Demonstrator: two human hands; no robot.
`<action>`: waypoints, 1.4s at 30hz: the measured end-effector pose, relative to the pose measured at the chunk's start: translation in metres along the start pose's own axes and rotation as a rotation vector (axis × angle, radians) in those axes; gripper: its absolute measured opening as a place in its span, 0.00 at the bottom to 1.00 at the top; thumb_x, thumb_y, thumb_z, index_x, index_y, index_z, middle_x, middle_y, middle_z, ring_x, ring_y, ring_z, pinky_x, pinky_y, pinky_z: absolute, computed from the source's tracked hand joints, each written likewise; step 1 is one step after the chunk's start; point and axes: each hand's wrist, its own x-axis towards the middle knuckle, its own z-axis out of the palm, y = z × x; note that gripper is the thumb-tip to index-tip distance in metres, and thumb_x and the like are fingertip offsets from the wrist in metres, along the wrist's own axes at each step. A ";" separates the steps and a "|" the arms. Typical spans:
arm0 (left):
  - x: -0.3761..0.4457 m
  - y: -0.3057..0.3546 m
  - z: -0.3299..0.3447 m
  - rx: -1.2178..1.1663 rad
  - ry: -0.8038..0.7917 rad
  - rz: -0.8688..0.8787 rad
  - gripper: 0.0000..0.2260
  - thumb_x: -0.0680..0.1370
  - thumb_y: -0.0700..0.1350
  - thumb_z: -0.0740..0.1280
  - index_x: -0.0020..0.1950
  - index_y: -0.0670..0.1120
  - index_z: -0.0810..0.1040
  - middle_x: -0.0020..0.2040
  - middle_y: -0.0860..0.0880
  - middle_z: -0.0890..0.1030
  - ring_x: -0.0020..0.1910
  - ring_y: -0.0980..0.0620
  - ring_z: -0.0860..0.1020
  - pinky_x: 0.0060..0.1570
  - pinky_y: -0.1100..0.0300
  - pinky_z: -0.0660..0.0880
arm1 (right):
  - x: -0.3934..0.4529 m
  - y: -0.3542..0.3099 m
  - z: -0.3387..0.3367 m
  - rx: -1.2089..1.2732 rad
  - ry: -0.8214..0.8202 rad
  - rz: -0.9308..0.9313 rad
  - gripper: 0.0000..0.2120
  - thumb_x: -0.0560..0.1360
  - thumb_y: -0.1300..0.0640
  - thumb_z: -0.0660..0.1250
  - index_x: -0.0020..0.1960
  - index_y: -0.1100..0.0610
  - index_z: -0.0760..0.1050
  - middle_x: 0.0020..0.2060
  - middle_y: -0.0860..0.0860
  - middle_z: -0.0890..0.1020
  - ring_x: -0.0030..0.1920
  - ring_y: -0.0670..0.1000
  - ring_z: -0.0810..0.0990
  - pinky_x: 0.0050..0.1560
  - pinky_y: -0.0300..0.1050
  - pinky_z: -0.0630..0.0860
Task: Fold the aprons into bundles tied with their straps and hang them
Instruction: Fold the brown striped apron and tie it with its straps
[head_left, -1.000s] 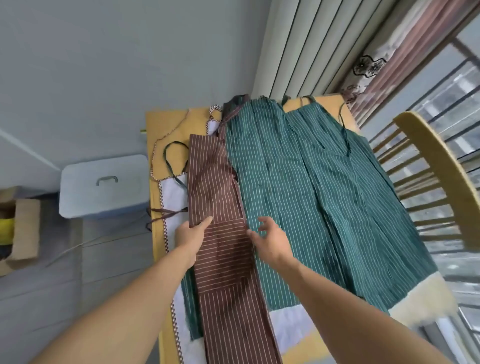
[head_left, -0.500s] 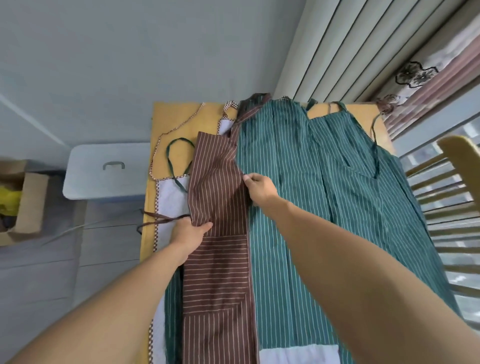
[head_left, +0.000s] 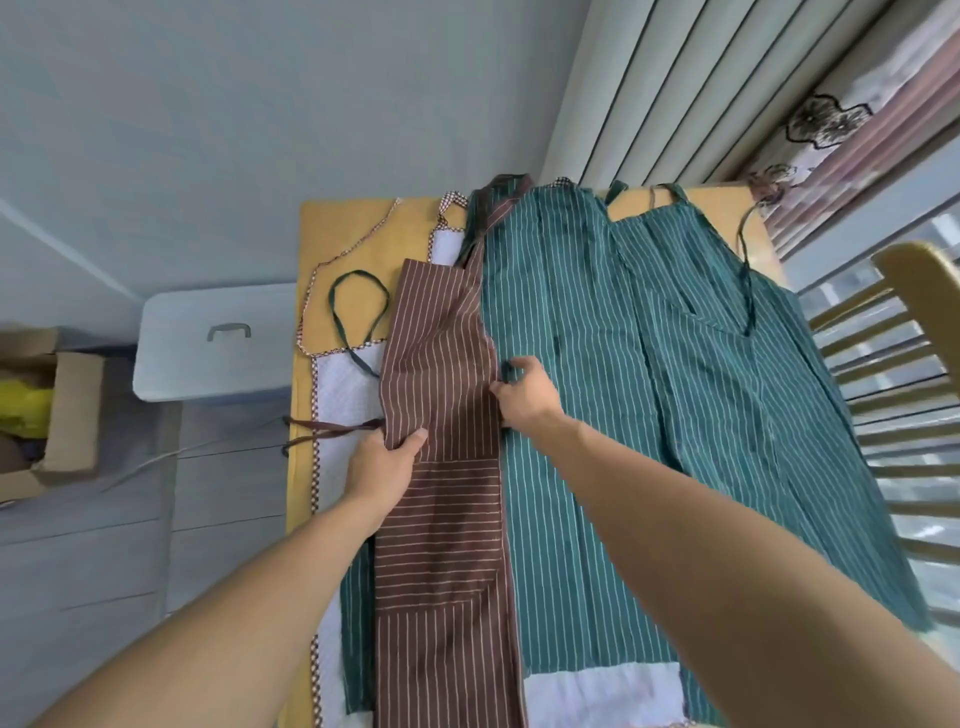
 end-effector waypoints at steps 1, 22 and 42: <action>-0.005 -0.004 -0.003 0.004 -0.017 -0.011 0.12 0.81 0.53 0.68 0.61 0.50 0.80 0.53 0.52 0.83 0.54 0.49 0.80 0.61 0.51 0.76 | -0.009 0.008 0.004 0.026 0.024 0.007 0.24 0.82 0.52 0.66 0.75 0.53 0.64 0.63 0.54 0.79 0.53 0.53 0.84 0.57 0.54 0.82; -0.123 -0.104 -0.057 0.202 -0.243 -0.111 0.16 0.77 0.47 0.75 0.58 0.45 0.73 0.55 0.43 0.80 0.44 0.46 0.83 0.44 0.52 0.85 | -0.269 0.215 0.076 0.157 -0.072 0.257 0.13 0.77 0.53 0.72 0.59 0.56 0.81 0.52 0.53 0.87 0.54 0.54 0.85 0.63 0.58 0.79; -0.168 -0.147 -0.086 0.362 -1.003 -0.547 0.52 0.62 0.40 0.86 0.80 0.44 0.62 0.78 0.45 0.67 0.76 0.44 0.67 0.72 0.51 0.70 | -0.326 0.149 0.068 -0.406 -0.495 0.543 0.07 0.76 0.55 0.75 0.50 0.57 0.81 0.50 0.59 0.83 0.34 0.47 0.79 0.30 0.35 0.73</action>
